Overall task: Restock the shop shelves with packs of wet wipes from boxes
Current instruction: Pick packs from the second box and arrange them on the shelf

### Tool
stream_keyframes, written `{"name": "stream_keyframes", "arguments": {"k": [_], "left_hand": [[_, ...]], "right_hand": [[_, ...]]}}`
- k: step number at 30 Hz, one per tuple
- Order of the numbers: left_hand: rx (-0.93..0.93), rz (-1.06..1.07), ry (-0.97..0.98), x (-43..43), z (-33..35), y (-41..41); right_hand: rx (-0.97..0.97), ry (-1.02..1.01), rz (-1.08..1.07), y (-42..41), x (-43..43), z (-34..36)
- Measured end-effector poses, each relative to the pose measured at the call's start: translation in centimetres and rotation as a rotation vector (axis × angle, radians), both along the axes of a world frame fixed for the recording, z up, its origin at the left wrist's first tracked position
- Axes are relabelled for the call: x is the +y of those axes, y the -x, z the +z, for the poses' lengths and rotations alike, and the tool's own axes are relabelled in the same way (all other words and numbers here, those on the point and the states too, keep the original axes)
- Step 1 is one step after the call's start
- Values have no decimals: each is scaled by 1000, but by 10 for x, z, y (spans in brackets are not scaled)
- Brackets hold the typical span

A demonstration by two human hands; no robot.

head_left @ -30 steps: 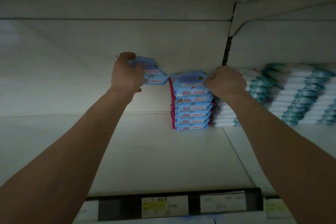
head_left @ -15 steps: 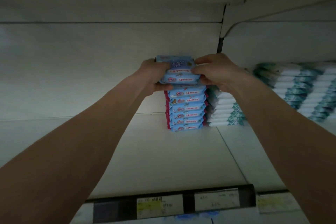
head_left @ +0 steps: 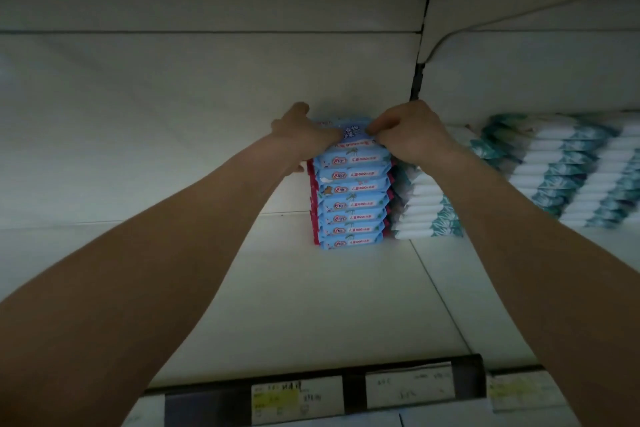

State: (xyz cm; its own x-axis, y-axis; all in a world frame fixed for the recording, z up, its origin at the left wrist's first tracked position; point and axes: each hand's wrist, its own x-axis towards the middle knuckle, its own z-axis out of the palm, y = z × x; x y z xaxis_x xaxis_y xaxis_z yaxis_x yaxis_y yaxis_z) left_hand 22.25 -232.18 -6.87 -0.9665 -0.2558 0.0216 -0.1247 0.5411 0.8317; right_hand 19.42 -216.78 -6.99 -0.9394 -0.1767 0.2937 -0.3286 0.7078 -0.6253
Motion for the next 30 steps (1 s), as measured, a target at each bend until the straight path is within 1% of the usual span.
{"name": "stream_keyframes", "arguments": {"k": [2, 4, 6, 11, 13, 17, 19, 22, 24, 27, 28, 30], "left_hand": [[-13, -104, 46, -5, 1, -6], [-65, -253, 178, -9, -3, -10], [-95, -331, 306, -7, -8, -13], [16, -339, 458, 6, -6, -9], [22, -341, 496, 9, -5, -3], [34, -335, 546, 13, -6, 6], [33, -327, 589, 16, -7, 10], [14, -315, 607, 17, -8, 11], [-5, -320, 572, 17, -6, 7], [-13, -336, 400, 15, -3, -2], [4, -329, 383, 16, -2, -3], [42, -317, 434, 18, -2, -3]], "right_hand": [[-18, -25, 49, -4, 3, 2], [-31, -47, 97, -8, 6, 3], [-35, -103, 123, -11, 7, 5], [-53, -237, 93, -11, 10, 10], [-60, -286, 104, -11, 11, 13], [-74, -464, 107, -9, 16, 9], [-18, -486, 73, -6, 18, 0], [153, -510, 11, -7, 15, -14], [210, -536, -18, -9, 15, -18], [146, -563, -3, -8, 18, -11], [118, -556, 9, -7, 19, -8], [124, -525, 10, -7, 19, -4]]}}
